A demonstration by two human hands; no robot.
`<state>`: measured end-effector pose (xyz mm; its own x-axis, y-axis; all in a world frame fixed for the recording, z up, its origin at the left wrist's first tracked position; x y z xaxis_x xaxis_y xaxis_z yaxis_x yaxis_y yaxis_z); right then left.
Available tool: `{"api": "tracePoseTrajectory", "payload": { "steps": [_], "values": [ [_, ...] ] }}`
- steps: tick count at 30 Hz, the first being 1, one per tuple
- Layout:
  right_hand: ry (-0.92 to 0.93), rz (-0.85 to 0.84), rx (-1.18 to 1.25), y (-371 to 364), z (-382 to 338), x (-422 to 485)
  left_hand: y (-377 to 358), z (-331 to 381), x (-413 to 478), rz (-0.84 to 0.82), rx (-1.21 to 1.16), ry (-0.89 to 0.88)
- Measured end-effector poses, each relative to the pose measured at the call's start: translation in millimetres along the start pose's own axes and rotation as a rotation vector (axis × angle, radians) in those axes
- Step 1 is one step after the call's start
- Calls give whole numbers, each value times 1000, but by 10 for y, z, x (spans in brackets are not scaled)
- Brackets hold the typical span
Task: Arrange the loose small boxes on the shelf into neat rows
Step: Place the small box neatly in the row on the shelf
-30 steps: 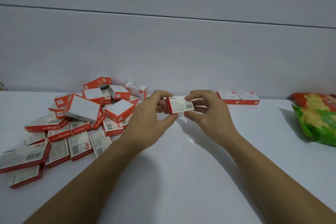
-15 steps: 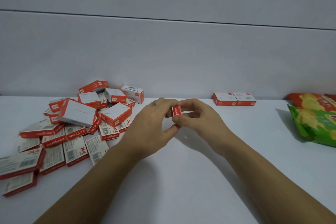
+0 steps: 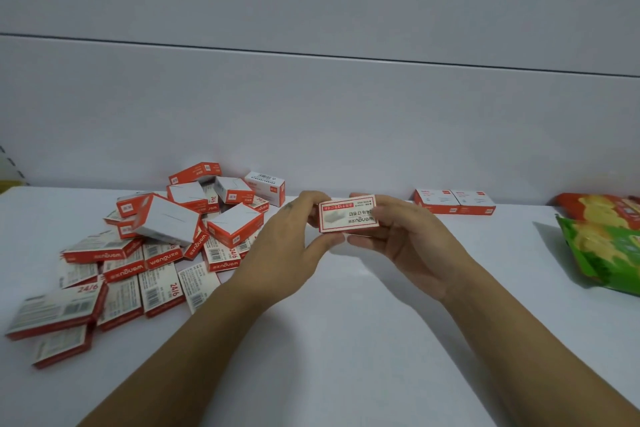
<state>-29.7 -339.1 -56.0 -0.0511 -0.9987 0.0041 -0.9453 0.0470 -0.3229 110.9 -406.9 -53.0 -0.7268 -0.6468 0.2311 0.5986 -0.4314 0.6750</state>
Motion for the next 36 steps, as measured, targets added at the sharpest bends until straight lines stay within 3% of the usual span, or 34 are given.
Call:
{"api": "tracePoseTrajectory", "payload": {
  "steps": [4, 11, 16, 21, 24, 29, 32, 34, 36],
  "values": [
    [-32, 149, -143, 106, 17, -7, -4, -15, -5, 16, -89, 20],
    [-97, 88, -289, 41, 41, -10, -33, 5, -9, -57, -319, 0],
    [-130, -8, -294, -28, 69, -29, 14, -50, 21, -9, -408, 6],
    [-95, 110, -240, 62, 67, -16, -47, -89, 43, 10, -483, 29],
    [-81, 143, -221, 72, 82, -12, -100, -13, 13, -16, -356, 3],
    [-86, 109, -215, 34, 90, -20, -44, 46, -10, 83, -60, -60],
    [-30, 206, -438, 68, 58, -20, -10, 39, -9, 81, 8, -47],
    [91, 291, -813, 90, -49, -38, -8, 5, -3, 68, 37, -18],
    [227, 250, -1167, 27, -112, -37, -11, -39, 9, 50, 49, 12]
  ]
}}
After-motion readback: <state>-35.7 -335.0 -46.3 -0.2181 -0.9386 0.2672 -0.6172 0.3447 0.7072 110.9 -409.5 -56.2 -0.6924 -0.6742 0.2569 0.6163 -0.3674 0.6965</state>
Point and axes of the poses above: each hand's wrist, its own x-axis towards the middle knuckle, its own y-axis out of the back of the hand, z = x × y, the point moved 6 cm from there along x, towards the middle knuckle, and after that the axes turned 8 degrees about -z, right-handed, at the moved point
